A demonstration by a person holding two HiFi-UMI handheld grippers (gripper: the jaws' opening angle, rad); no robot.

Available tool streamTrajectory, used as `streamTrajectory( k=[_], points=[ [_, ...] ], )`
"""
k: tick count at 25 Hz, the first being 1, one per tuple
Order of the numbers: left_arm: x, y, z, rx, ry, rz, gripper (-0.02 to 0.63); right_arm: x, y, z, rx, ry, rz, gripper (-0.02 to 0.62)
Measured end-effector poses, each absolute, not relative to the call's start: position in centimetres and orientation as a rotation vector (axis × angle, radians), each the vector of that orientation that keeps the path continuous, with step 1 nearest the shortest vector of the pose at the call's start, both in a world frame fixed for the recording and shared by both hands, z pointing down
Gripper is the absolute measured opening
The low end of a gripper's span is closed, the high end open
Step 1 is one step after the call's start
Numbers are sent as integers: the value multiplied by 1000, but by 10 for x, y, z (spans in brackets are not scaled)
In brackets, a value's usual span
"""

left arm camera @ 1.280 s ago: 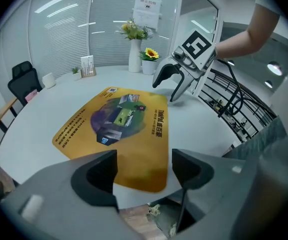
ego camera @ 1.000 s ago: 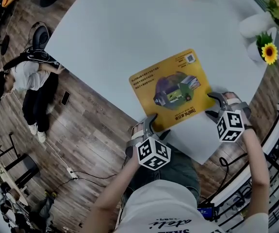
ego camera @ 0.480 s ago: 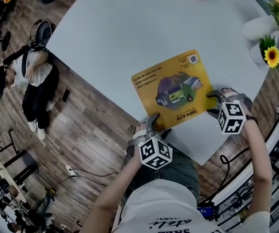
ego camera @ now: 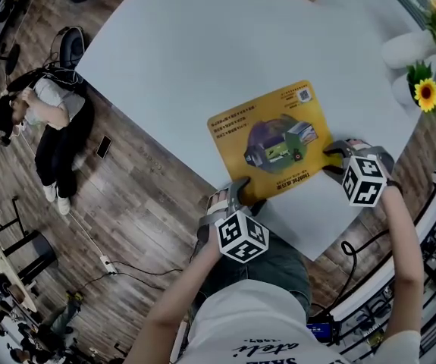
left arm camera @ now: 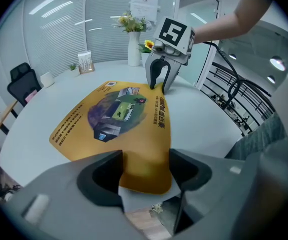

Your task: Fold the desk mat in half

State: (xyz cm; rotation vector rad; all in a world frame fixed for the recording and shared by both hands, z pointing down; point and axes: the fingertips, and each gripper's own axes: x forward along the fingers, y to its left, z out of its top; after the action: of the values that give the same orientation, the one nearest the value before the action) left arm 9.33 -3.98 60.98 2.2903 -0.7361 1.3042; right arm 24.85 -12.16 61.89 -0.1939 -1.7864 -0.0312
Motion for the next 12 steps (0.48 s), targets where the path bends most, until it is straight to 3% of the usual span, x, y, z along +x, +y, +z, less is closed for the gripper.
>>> streamTrajectory(
  k=[7, 12],
  points=[
    [86, -49, 608, 2268, -764, 1292, 195, 246, -125, 617, -131, -1848, 11, 163],
    [85, -52, 603, 2269, -772, 1282, 162, 246, -125, 616, -122, -1858, -5, 153]
  ],
)
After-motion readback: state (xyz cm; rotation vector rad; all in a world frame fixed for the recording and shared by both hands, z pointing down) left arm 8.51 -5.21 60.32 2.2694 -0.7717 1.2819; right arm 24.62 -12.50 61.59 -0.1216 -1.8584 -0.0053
